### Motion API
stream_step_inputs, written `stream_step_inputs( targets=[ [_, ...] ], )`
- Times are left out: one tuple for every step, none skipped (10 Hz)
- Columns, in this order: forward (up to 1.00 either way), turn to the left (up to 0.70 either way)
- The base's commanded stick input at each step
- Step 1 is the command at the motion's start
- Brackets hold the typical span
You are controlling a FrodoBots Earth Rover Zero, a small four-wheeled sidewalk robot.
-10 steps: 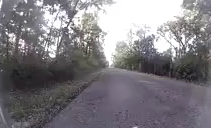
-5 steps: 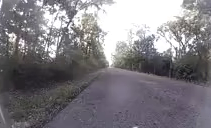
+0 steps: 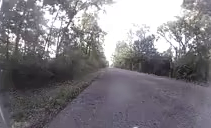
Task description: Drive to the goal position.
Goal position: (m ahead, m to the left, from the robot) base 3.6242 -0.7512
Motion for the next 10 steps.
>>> stream_step_inputs(
  targets=[
    [0.05,0.00],
    [0.05,0.00],
    [0.05,0.00],
    [0.05,0.00],
    [0.05,0.00],
    [0.05,0.00],
    [0.05,0.00],
    [0.05,0.00],
    [0.05,0.00],
    [0.05,0.00]
  ],
)
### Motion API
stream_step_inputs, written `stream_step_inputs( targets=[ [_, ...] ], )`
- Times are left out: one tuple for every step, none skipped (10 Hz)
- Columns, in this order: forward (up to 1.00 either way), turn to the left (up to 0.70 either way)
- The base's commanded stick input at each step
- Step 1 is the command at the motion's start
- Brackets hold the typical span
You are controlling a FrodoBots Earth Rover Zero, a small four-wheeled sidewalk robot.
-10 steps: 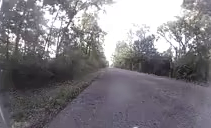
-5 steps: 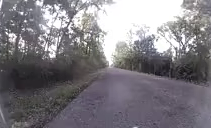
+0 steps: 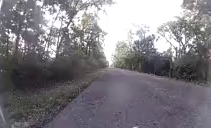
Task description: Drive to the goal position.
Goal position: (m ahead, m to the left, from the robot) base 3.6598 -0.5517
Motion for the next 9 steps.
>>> stream_step_inputs(
  targets=[
    [0.05,0.00],
    [0.05,0.00],
    [0.05,0.00],
    [0.05,0.00],
    [0.05,0.00],
    [0.05,0.00],
    [0.05,0.00],
    [0.05,0.00],
    [0.05,0.00]
  ],
)
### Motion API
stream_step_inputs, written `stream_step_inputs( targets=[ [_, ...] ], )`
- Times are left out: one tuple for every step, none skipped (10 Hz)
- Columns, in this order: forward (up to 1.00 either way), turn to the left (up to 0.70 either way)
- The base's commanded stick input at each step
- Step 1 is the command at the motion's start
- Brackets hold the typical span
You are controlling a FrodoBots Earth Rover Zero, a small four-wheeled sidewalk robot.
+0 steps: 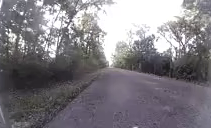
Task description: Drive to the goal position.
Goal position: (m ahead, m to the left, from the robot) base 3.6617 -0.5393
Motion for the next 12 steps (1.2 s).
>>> stream_step_inputs(
  targets=[
    [0.05,0.00],
    [0.05,0.00],
    [0.05,0.00],
    [0.05,0.00],
    [0.05,0.00],
    [0.05,0.00],
    [0.05,0.00],
    [0.05,0.00],
    [0.05,0.00],
    [0.05,0.00],
    [0.05,0.00],
    [0.05,0.00]
  ],
)
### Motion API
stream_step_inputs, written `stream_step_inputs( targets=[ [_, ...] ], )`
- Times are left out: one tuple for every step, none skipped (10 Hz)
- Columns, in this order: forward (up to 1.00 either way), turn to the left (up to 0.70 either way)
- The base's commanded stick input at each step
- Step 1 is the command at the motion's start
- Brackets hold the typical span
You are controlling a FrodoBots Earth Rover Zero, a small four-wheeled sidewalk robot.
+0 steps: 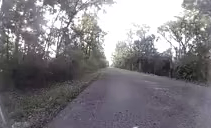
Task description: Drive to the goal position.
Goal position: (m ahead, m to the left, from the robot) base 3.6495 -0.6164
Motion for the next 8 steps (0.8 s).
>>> stream_step_inputs(
  targets=[
    [0.05,0.00],
    [0.05,0.00],
    [0.05,0.00],
    [0.05,0.00],
    [0.05,0.00],
    [0.05,0.00],
    [0.05,0.00],
    [0.05,0.00]
  ],
)
